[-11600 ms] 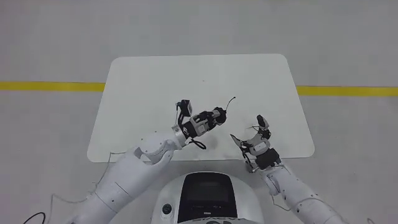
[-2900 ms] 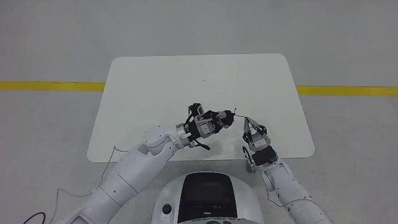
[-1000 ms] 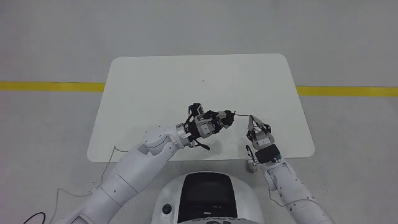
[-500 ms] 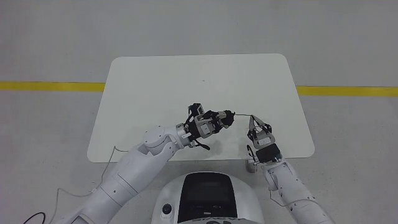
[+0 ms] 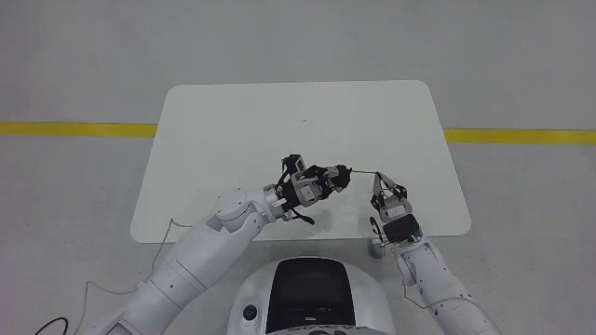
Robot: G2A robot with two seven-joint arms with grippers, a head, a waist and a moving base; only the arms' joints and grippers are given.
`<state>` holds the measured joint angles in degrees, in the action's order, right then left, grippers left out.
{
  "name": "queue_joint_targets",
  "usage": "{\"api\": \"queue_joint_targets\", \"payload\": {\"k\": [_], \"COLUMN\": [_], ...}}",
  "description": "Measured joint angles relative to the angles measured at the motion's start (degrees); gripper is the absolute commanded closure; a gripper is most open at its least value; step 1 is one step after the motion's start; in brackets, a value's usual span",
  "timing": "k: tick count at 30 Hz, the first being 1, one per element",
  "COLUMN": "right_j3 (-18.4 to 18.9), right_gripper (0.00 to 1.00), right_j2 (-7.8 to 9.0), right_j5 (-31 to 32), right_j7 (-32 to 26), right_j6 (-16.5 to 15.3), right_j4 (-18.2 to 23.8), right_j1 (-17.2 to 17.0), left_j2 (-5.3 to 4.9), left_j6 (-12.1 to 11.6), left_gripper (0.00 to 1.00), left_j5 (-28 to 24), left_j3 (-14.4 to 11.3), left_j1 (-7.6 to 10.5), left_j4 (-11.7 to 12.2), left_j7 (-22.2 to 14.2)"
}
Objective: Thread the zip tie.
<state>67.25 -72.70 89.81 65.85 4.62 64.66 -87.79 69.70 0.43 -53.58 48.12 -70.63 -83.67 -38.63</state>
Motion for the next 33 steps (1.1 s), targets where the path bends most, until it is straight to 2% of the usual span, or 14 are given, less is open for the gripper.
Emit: {"api": "queue_joint_targets", "payload": {"k": [2, 3, 4, 5, 10, 14, 23, 26, 30, 33], "right_j3": [0.1, 0.1, 0.2, 0.4, 2.4, 3.9, 3.9, 4.9, 8.0, 10.2], "right_gripper": [1.00, 0.89, 0.09, 0.00, 0.00, 0.00, 0.00, 0.00, 0.00, 0.00], "right_j2": [-0.01, -0.02, -0.03, -0.03, 0.30, 0.81, 0.79, 1.04, 1.95, 2.55], "right_j5": [-0.1, -0.4, -0.8, -1.1, -2.8, -2.9, -3.1, -5.4, -9.0, -10.9], "right_j7": [0.1, 0.1, 0.1, 0.1, -0.9, -2.9, -3.1, -4.8, -4.7, -5.1], "right_j6": [-0.1, -0.4, -0.7, -0.9, -1.7, -4.6, -4.5, -8.6, -17.0, -21.5], "right_j4": [0.0, 0.0, 0.0, 0.0, -0.1, 0.5, 0.5, 1.1, 2.0, 3.1], "right_j1": [-0.1, -0.2, -0.3, -0.3, -1.2, -1.9, -1.9, -2.3, -3.9, -5.3], "left_j2": [0.00, 0.00, 0.00, 0.00, 0.00, 0.00, 0.00, 0.00, -0.33, -0.74], "left_j6": [0.0, 0.0, 0.0, 0.0, 0.0, 0.0, 0.0, -0.1, 0.1, 0.7], "left_gripper": [1.00, 1.00, 1.00, 1.00, 1.00, 1.00, 1.00, 1.00, 1.00, 1.00], "left_j5": [0.0, 0.0, 0.0, 0.0, 0.0, 0.0, 0.0, 0.2, 0.9, 0.8], "left_j3": [0.0, 0.0, 0.0, 0.0, 0.0, 0.0, 0.0, 0.0, 1.1, 2.4], "left_j1": [0.00, 0.00, 0.00, 0.00, 0.00, 0.00, 0.00, -0.05, -0.97, -2.06], "left_j4": [0.0, 0.0, 0.0, 0.0, 0.0, 0.0, 0.0, -0.3, -3.3, -5.7], "left_j7": [0.0, 0.0, 0.0, 0.0, 0.0, 0.0, 0.0, 0.3, 1.3, 1.3]}}
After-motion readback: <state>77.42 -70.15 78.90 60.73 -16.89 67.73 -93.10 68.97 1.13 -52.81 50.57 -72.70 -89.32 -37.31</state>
